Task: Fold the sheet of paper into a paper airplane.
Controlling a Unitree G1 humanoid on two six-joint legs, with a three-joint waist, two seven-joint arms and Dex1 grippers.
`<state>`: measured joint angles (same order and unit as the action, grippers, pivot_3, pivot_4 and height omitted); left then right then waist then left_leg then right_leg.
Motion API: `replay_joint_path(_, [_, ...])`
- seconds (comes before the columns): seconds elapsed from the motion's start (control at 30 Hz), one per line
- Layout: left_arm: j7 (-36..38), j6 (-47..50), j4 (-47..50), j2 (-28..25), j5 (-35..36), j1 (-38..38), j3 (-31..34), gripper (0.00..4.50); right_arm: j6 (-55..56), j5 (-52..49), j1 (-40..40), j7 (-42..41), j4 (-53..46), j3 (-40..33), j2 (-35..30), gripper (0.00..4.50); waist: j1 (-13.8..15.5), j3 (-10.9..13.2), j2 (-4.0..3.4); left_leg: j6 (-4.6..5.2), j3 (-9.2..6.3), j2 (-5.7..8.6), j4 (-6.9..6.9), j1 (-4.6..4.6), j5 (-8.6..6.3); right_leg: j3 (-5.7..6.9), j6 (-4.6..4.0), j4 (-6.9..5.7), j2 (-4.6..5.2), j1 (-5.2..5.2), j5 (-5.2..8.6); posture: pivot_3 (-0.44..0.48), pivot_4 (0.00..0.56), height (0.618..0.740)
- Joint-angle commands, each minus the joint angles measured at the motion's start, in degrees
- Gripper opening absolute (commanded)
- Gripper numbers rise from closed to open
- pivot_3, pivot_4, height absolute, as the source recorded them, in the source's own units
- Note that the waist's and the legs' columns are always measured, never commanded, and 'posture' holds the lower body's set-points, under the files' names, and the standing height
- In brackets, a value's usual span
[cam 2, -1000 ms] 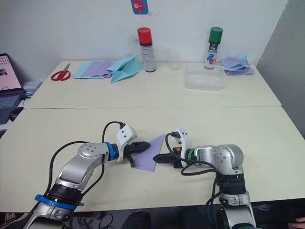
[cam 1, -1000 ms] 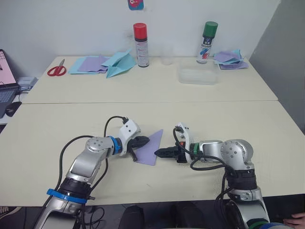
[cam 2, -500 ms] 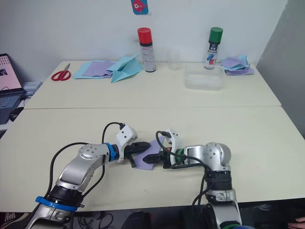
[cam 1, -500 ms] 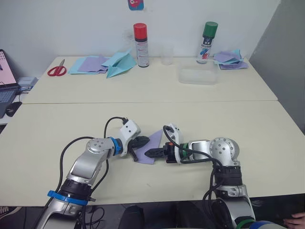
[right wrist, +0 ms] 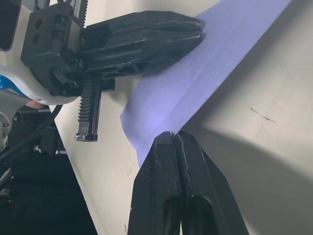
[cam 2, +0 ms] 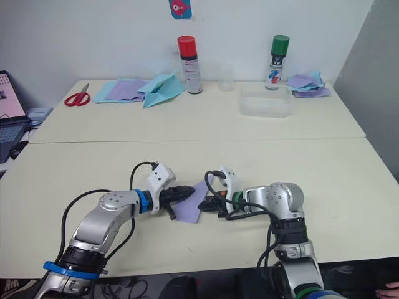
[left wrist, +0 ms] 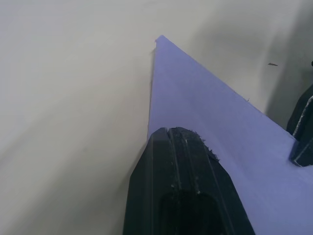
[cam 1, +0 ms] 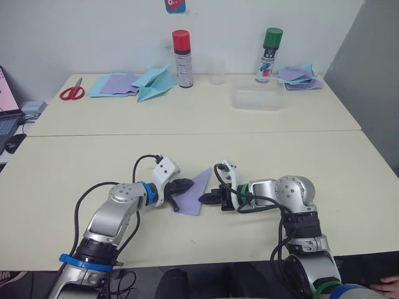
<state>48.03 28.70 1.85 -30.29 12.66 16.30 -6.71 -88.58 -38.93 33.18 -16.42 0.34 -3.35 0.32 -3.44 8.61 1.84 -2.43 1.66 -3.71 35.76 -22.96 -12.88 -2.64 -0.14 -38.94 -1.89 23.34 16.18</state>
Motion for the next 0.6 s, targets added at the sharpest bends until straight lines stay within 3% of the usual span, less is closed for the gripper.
replay_joint_path(0.03, [0.1,1.3,1.5,-1.5,1.0,-1.2,1.6,0.0,2.8,0.4,1.4,-2.1,0.1,1.0,-1.1,0.03,0.0,0.0,0.0,0.0,0.0,-0.01,0.0,0.0,0.0,-0.01,0.0,0.0,0.0,0.01,0.0,0.0,0.15,0.74])
replay_joint_path(0.2, [2.7,3.5,6.0,-5.9,5.9,-1.6,7.4,0.0,9.5,1.8,5.3,-13.1,0.2,11.5,-12.0,0.03,0.0,0.5,0.0,0.0,0.0,0.03,0.03,-0.07,0.0,0.0,0.0,0.0,0.01,0.07,0.0,0.0,0.15,0.74])
replay_joint_path(0.4, [5.7,5.9,10.1,-12.2,10.4,-4.3,13.6,0.0,15.1,2.8,11.7,-23.2,8.4,15.7,-15.9,0.03,0.1,0.7,0.03,0.0,0.03,0.01,0.01,-0.59,0.0,0.02,0.0,-0.02,-0.02,0.63,0.0,0.0,0.15,0.74])
replay_joint_path(0.6, [10.7,8.2,17.6,-17.5,16.1,-10.2,17.0,0.0,29.6,10.5,19.1,-45.5,12.6,31.0,-25.6,0.03,0.3,1.2,0.04,-0.01,0.0,-0.03,0.1,-1.03,0.0,0.07,-0.01,0.0,0.14,0.94,0.0,0.0,0.15,0.74])
